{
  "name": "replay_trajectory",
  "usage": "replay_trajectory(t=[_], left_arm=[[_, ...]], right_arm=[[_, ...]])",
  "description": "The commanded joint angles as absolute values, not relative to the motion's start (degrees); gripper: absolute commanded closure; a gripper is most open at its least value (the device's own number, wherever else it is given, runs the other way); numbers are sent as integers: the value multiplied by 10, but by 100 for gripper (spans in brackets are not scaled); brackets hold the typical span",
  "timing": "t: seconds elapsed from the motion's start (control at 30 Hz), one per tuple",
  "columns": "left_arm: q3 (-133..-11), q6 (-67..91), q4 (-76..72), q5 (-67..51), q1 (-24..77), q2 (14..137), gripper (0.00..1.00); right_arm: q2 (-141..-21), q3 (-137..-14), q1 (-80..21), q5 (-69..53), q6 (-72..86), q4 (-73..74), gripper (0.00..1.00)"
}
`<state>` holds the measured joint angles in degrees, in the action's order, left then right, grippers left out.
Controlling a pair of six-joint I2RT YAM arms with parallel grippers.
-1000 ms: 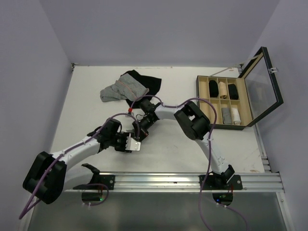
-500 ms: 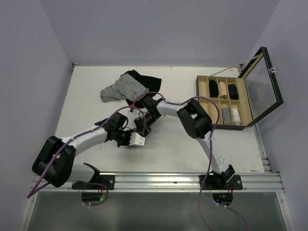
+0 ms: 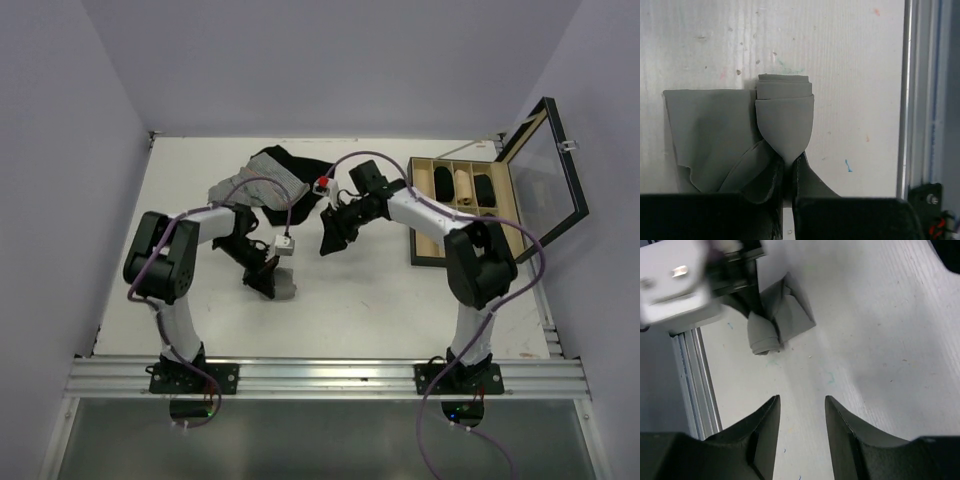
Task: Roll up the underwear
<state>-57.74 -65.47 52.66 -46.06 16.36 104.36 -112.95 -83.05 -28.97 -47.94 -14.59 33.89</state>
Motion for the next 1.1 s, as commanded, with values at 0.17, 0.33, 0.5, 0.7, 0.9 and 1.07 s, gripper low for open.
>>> replay_trajectory(t=[0.17,0.33,0.5,0.7,0.9,1.07], left_arm=[[-741,-666,662,-434,117,1257,100],[-787,-656,688,-433,116,1289,98],[-794,-647,687,-435,116,1293,96],[-791,-646,683,-426,116,1288,91],[-797,-644,681,-428,116,1291,86],[-798,-642,679,-430,117,1289,82]], right_arm=[[-985,-756,-396,-348,-229,255,52],[-976,-732,-493,-236,-321,224,47],[-1021,-723,-546,-212,-364,165,42],[-1068,-707,-566,-201,-373,91,40],[-1114,-703,-574,-201,-387,59,41],[-1136,-695,-575,-197,-394,54,50]])
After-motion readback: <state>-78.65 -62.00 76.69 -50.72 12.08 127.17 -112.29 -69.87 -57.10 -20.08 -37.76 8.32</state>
